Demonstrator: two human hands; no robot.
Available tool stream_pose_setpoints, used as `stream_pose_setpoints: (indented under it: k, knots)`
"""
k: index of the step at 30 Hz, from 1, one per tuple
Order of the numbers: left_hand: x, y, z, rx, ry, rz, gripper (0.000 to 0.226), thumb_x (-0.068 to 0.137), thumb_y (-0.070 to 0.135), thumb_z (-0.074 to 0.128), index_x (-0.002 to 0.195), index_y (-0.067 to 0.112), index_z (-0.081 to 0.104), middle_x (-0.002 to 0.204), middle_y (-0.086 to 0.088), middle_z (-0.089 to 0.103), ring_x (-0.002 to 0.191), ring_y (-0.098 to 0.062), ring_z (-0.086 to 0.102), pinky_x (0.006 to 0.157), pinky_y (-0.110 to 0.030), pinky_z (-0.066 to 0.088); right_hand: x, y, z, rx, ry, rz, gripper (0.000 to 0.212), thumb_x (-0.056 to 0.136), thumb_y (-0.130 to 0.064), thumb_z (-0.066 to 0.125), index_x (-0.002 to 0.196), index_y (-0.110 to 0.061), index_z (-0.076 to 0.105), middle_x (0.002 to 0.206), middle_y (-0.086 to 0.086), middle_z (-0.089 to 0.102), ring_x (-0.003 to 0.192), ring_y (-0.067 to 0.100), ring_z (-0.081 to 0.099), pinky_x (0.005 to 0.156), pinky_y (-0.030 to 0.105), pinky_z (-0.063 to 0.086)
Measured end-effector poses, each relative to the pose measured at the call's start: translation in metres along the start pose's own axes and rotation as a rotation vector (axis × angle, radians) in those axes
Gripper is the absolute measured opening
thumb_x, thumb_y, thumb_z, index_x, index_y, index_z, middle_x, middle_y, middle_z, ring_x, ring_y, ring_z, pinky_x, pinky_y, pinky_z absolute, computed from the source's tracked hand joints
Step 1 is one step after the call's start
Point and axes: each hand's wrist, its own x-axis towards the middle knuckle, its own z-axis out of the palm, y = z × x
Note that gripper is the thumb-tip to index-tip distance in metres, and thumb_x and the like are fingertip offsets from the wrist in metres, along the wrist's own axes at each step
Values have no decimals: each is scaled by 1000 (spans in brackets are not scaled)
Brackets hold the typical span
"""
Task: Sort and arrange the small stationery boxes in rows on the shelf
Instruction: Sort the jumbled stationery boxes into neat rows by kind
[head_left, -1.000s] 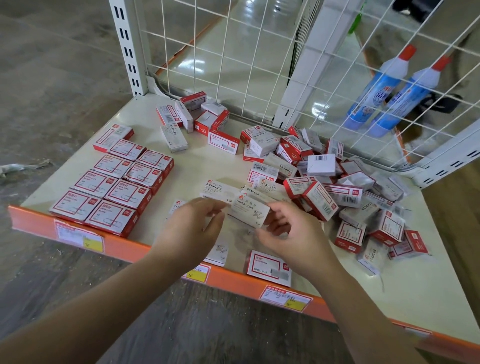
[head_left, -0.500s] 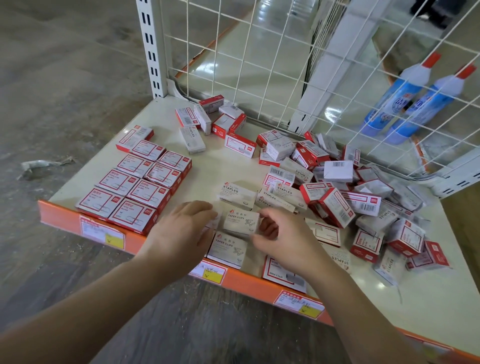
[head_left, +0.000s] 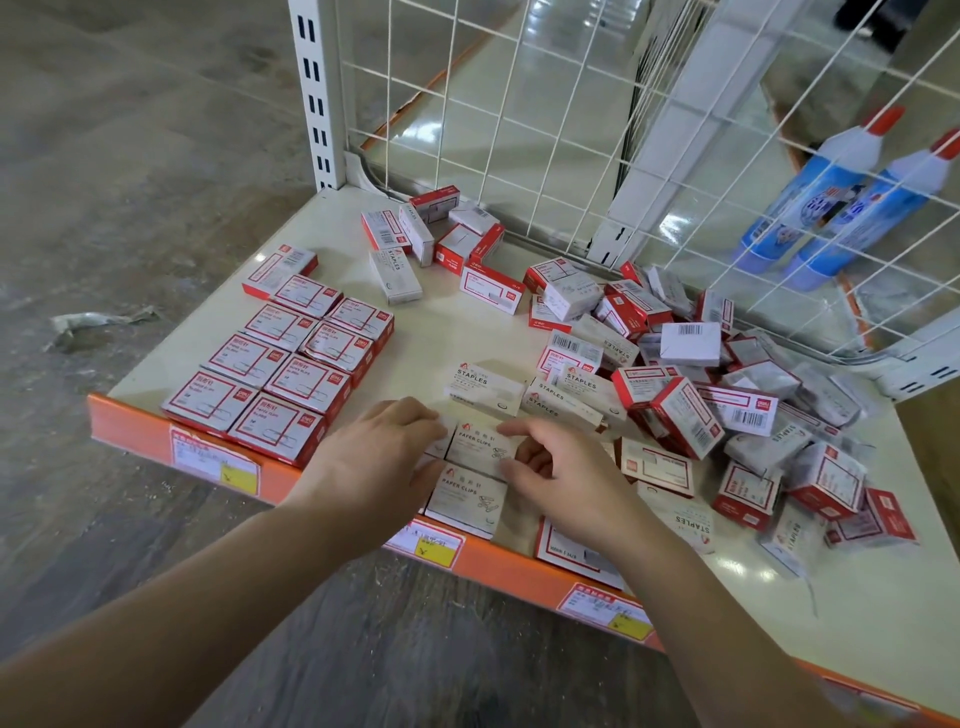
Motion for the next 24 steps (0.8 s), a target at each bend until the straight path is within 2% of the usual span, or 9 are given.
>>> stream_pose_setpoints:
  k: [4, 7, 15, 19, 24]
  knots:
    - [0, 1, 1, 42, -19, 26, 44, 96, 39, 38, 140, 34, 35, 138, 10, 36, 126, -10, 32, 96, -26, 44, 0, 1, 1, -26, 20, -3, 37, 89, -29, 59, 126, -29, 53, 97, -13, 53, 89, 2, 51, 75, 16, 41]
    - [0, 2, 1, 70, -46, 31, 42, 97, 41, 35, 139, 39, 34, 138, 9, 32, 127, -11, 29, 96, -27, 45, -1, -1, 1, -34, 27, -7, 36, 89, -27, 60, 124, -29, 54, 91, -12, 56, 82, 0, 52, 69, 12, 42]
    - [5, 5, -2, 109, -46, 45, 39, 97, 41, 33, 136, 37, 38, 135, 9, 33, 124, -12, 32, 90, -26, 48, -2, -3, -1, -39, 57, -13, 31, 92, -25, 54, 123, -27, 56, 88, -11, 56, 79, 1, 53, 65, 13, 42]
    - [7, 6, -2, 88, -33, 38, 37, 97, 41, 33, 133, 35, 42, 133, 9, 35, 121, -12, 34, 89, -27, 49, -4, 3, -5, -21, 195, 22, 23, 90, -17, 56, 112, -21, 61, 82, -10, 57, 74, 3, 55, 65, 16, 44]
    - [10, 14, 3, 23, 24, 56, 36, 97, 35, 35, 131, 31, 45, 131, 10, 42, 119, -11, 38, 90, -24, 43, -5, 23, -21, -77, 356, 88, 26, 87, -14, 61, 112, -20, 59, 86, -18, 51, 75, -5, 49, 62, 8, 36]
